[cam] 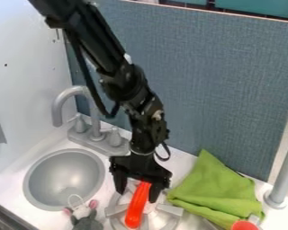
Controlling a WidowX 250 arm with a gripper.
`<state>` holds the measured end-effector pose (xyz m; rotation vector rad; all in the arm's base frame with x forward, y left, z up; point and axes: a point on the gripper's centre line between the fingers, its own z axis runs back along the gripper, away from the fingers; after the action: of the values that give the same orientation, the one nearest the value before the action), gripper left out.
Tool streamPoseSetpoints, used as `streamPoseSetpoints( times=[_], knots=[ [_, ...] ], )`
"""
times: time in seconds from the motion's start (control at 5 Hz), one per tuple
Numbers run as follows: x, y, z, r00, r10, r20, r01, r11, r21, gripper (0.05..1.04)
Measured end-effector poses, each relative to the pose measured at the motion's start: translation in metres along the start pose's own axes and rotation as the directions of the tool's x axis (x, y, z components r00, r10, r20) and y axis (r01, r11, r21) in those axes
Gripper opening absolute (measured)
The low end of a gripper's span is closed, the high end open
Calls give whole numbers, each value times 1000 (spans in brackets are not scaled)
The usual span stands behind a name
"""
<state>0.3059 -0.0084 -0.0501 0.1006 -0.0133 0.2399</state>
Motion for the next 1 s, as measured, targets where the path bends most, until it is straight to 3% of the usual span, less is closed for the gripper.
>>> streamPoseSetpoints(
  times=[0.4,0.6,0.8,1.0],
  knots=[
    [6,7,-25,999,-14,-38,15,999,29,1002],
    [9,4,-37,999,-21,-50,21,1000,9,945],
    [13,1,-41,998,-34,-44,34,999,-3,664],
    [13,-1,-41,998,-46,-38,45,999,-13,563]
  ],
)
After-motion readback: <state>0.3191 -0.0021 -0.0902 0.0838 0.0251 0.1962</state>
